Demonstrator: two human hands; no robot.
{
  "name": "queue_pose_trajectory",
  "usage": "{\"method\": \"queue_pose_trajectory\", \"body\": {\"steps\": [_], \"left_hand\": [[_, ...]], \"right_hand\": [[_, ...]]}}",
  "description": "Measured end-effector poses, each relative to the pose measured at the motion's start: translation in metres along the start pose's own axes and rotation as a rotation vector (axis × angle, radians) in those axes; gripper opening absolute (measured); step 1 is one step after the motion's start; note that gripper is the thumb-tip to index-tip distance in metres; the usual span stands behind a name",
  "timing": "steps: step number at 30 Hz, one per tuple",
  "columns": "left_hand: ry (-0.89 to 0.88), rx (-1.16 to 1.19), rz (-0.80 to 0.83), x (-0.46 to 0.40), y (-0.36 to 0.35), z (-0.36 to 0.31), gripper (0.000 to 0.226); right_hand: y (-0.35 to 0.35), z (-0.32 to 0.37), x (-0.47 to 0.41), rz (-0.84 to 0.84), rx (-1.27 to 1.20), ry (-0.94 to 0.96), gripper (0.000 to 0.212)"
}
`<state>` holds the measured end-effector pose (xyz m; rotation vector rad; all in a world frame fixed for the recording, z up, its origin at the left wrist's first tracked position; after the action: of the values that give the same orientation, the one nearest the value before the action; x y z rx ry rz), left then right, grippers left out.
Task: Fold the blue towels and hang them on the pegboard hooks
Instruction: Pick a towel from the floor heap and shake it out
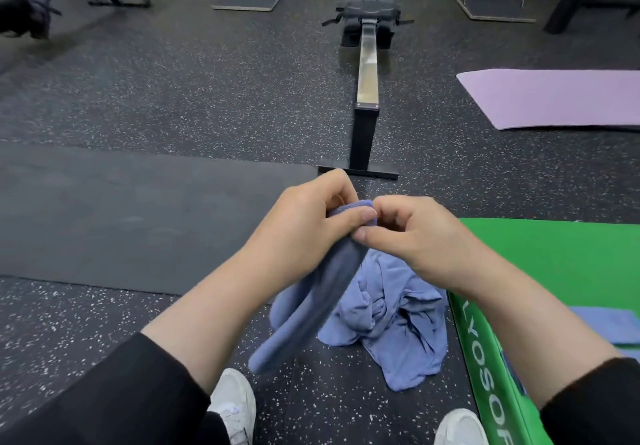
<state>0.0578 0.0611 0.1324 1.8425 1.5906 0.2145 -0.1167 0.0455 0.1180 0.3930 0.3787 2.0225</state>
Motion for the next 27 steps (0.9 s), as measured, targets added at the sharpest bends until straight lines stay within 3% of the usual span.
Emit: {"method": "queue_pose_trajectory", "body": {"steps": [4,7,11,14,17,22,27], "left_hand": [[-0.009,0.021,0.057,0.005,0.003,-0.002,0.021],[0.033,0.131,0.065,0.004,0.001,0.001,0.020],[0.142,0.302,0.204,0.006,0.001,0.010,0.030],[0.187,0.096,0.356,0.011,0.001,0.020,0.024],[0.275,-0.092,0.407,0.016,0.001,0.034,0.015],[0.379,-0.312,0.278,0.021,0.017,0.055,0.016],[0.412,-0.358,-0.002,0.020,0.042,0.064,0.026]], "right_hand": [[-0.010,0.004,0.000,0.165,-0.111,-0.064,0.020],[-0.011,0.005,-0.002,0.088,0.002,-0.026,0.038],[0.003,0.010,0.000,-0.076,-0.230,-0.002,0.020],[0.019,0.006,0.002,-0.237,-0.249,0.015,0.019],[0.036,-0.001,0.005,-0.361,-0.226,0.020,0.020],[0.057,-0.014,0.016,-0.536,-0.263,-0.030,0.019],[0.072,-0.027,0.023,-0.620,-0.340,-0.095,0.019]]}}
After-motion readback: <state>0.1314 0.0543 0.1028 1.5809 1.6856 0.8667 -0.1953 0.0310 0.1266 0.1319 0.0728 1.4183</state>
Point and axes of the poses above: each hand's wrist, its own x-axis away from the middle knuckle, its own y-axis out of the back of the hand, z = x × y, the point moved 2 cm from there along -x, towards the middle knuckle, and after that the axes turned 8 degrees about -y, right-handed, at the moved point
